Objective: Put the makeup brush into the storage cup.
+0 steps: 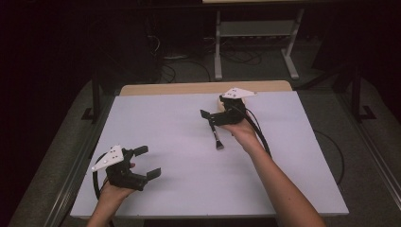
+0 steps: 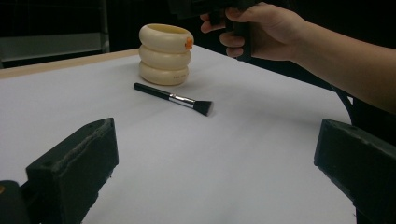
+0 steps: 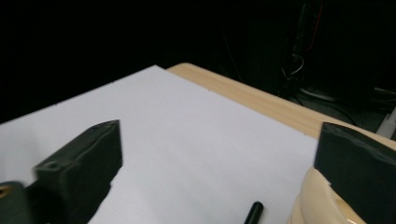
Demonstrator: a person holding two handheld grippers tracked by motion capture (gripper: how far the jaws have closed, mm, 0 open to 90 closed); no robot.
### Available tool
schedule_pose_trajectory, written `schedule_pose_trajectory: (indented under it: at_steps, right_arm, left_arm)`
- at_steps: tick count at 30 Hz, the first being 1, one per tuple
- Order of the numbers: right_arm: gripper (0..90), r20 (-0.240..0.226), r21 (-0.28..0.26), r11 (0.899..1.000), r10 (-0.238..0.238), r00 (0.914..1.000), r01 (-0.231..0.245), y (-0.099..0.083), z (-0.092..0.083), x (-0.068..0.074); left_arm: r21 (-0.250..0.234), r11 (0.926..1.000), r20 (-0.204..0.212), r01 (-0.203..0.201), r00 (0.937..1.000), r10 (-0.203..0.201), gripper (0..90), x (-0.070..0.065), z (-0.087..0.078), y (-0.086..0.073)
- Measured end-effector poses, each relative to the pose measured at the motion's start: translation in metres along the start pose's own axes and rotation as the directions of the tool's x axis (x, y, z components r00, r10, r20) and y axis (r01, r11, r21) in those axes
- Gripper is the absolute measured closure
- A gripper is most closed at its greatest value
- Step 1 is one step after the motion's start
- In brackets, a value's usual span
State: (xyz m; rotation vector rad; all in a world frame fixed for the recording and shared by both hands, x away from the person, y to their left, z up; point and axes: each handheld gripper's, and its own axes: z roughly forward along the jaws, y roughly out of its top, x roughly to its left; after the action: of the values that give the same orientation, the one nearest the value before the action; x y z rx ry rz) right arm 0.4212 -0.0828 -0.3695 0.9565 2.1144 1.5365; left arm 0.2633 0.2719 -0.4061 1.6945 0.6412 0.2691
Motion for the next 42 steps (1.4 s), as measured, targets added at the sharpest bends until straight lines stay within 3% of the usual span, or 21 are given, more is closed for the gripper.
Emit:
schedule_pose_trajectory:
  at_steps: [9, 20, 34, 37, 42]
  right_arm:
    - [12.4, -0.004, 0.064, 0.998, -0.002, 1.0000, 0.002, 0.002, 0.001, 0.001]
    - [20.6, 0.014, 0.164, 0.986, 0.019, 0.9997, -0.021, 0.002, 0.004, 0.001]
    - [31.7, 0.018, 0.283, 0.958, 0.035, 0.9992, -0.039, 0.002, 0.009, 0.001]
    - [33.2, 0.025, 0.311, 0.948, 0.059, 0.9980, -0.063, 0.001, 0.010, 0.003]
    - [35.6, 0.032, 0.359, 0.931, 0.059, 0.9977, -0.067, 0.000, 0.012, 0.003]
  left_arm:
    - [0.000, 1.0000, -0.001, 0.002, 1.0000, -0.002, 0.0, 0.000, 0.000, 0.000]
    - [-0.001, 1.0000, -0.001, 0.002, 1.0000, -0.002, 0.0, 0.000, 0.000, 0.000]
    - [-0.005, 0.9999, 0.001, 0.016, 0.9999, -0.016, 0.0, -0.001, 0.001, -0.001]
    - [-0.004, 0.9999, 0.002, 0.017, 0.9999, -0.017, 0.0, -0.001, 0.001, -0.001]
    - [-0.004, 0.9999, 0.001, 0.013, 0.9999, -0.013, 0.0, -0.001, 0.001, 0.000]
